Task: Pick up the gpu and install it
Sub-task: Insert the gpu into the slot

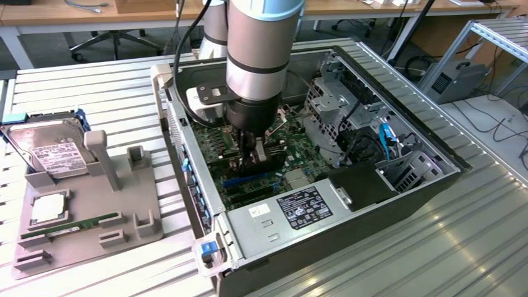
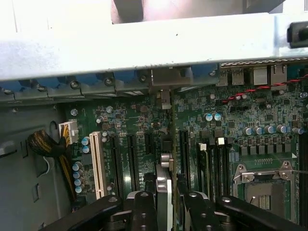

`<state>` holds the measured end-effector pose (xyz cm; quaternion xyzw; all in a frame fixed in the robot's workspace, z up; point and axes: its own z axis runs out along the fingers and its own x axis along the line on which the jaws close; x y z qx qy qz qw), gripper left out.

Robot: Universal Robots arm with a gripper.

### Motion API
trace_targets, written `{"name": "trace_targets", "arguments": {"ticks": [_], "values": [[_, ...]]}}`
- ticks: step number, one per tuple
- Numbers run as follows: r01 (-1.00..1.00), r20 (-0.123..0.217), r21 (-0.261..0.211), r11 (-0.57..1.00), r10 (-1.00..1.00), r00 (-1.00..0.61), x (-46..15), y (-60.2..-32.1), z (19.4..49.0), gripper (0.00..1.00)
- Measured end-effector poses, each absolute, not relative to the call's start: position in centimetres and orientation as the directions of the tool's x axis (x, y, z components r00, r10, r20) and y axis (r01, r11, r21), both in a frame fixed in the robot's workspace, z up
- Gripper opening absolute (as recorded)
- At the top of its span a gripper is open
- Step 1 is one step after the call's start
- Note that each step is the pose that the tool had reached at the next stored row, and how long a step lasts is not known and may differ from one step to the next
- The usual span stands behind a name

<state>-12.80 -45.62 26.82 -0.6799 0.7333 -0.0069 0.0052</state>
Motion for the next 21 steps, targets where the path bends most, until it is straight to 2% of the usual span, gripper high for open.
{"name": "trace_targets", "arguments": {"ticks": [21], "values": [[-0.997,0.002,-0.017,0.075,-0.997,-0.075,-12.80,-45.67,25.95,0.27]]}}
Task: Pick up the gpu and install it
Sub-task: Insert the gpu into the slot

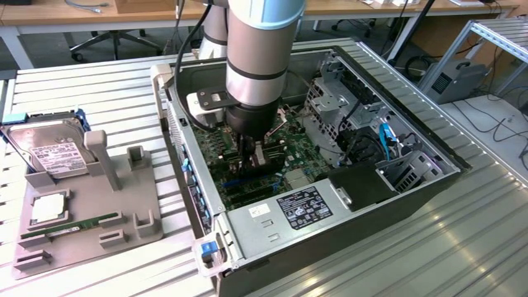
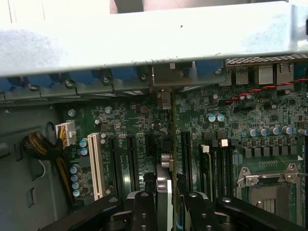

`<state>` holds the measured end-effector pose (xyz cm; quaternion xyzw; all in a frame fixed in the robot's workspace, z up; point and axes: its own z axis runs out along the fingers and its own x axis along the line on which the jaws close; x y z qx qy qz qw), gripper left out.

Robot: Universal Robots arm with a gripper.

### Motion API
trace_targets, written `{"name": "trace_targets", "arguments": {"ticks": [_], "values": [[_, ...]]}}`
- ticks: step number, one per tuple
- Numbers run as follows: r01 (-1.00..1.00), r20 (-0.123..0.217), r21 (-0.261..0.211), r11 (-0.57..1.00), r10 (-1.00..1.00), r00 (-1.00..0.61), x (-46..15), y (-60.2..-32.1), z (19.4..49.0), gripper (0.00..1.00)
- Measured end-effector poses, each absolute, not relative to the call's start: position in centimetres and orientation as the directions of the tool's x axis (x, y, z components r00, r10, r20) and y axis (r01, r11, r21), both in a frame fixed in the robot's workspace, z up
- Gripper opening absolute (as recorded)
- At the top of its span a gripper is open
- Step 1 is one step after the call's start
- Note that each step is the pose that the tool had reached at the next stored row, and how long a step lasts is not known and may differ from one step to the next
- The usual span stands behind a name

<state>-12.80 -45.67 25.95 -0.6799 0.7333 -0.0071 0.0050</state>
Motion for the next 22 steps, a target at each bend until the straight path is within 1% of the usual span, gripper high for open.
{"name": "trace_targets", "arguments": {"ticks": [16,22], "values": [[-0.997,0.002,-0.017,0.069,-0.998,-0.069,-12.80,-45.67,26.21,0.27],[-0.999,0.003,-0.016,0.035,-0.999,-0.035,-12.58,-45.67,26.13,0.27]]}}
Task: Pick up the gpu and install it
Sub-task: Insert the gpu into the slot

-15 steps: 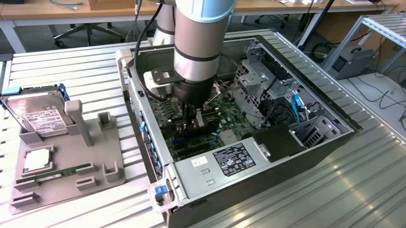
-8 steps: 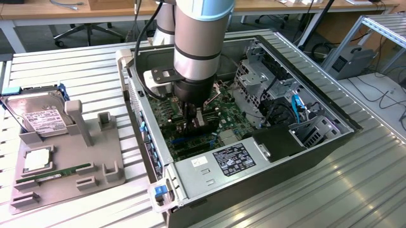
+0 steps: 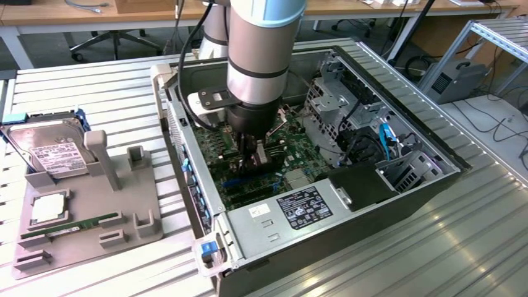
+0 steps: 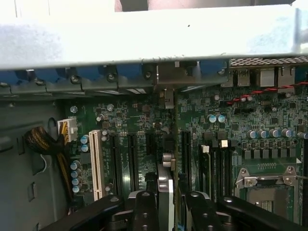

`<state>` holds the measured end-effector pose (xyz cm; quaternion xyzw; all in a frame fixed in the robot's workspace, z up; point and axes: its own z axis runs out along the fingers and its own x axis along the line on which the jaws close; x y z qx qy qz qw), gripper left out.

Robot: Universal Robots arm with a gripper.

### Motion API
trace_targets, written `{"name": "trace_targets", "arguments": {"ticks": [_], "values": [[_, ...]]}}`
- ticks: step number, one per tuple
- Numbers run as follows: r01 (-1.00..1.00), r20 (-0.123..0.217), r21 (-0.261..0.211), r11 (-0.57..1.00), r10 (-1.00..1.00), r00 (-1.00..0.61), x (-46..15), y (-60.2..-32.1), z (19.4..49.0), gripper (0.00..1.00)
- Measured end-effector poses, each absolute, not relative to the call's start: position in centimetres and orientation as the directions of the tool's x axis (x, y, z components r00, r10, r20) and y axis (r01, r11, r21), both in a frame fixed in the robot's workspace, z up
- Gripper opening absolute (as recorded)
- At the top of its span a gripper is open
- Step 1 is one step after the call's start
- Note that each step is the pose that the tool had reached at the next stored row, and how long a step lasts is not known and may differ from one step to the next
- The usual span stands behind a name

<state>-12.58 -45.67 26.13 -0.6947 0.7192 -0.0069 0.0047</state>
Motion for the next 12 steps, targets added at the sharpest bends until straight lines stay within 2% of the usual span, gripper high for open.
{"name": "trace_targets", "arguments": {"ticks": [12], "values": [[-1.000,0.003,-0.016,0.011,-1.000,-0.011,-12.36,-45.55,26.06,0.27]]}}
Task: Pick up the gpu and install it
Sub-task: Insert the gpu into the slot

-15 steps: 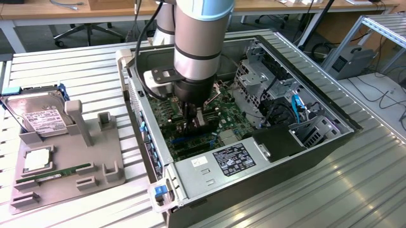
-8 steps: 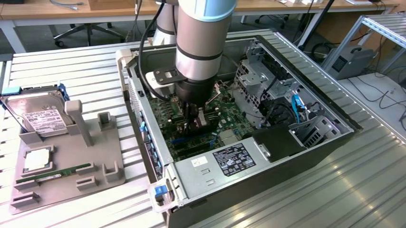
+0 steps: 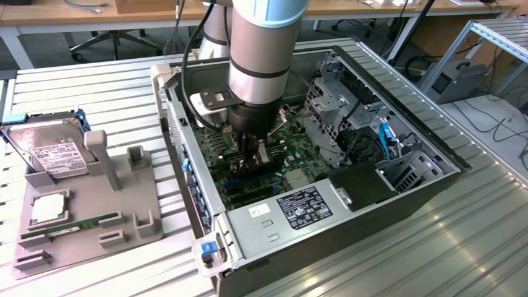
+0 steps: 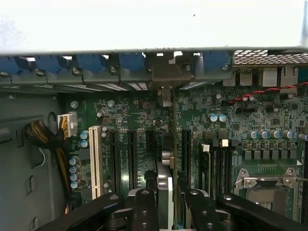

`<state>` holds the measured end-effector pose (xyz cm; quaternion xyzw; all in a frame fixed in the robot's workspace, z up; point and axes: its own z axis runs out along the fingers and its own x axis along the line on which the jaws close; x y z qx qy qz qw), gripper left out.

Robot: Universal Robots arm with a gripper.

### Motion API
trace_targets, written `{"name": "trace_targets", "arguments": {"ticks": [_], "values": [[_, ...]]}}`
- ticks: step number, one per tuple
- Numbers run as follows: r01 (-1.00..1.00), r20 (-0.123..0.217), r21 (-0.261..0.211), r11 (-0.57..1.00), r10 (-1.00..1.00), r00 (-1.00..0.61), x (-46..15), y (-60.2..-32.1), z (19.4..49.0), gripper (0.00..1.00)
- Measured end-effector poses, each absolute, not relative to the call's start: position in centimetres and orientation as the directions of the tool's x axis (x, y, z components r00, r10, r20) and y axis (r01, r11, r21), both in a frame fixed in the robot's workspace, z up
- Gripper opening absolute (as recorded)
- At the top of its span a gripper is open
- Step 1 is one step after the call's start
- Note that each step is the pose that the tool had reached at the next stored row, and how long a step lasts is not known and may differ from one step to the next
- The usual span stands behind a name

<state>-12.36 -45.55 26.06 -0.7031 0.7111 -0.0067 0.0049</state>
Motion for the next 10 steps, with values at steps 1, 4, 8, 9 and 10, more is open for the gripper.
{"name": "trace_targets", "arguments": {"ticks": [1,4,8,9,10], "values": [[-1.000,0.002,-0.016,0.007,-1.000,-0.007,-12.35,-45.53,26.06,0.27],[-1.000,0.001,-0.017,-0.002,-1.000,0.002,-12.27,-45.42,26.06,0.27],[-1.000,0.001,-0.016,-0.002,-1.000,0.002,-11.78,-45.25,26.06,0.27],[-1.000,0.001,-0.016,-0.002,-1.000,0.002,-11.65,-45.20,26.06,0.27],[-1.000,0.001,-0.016,-0.002,-1.000,0.002,-11.57,-45.14,26.05,0.27]]}}
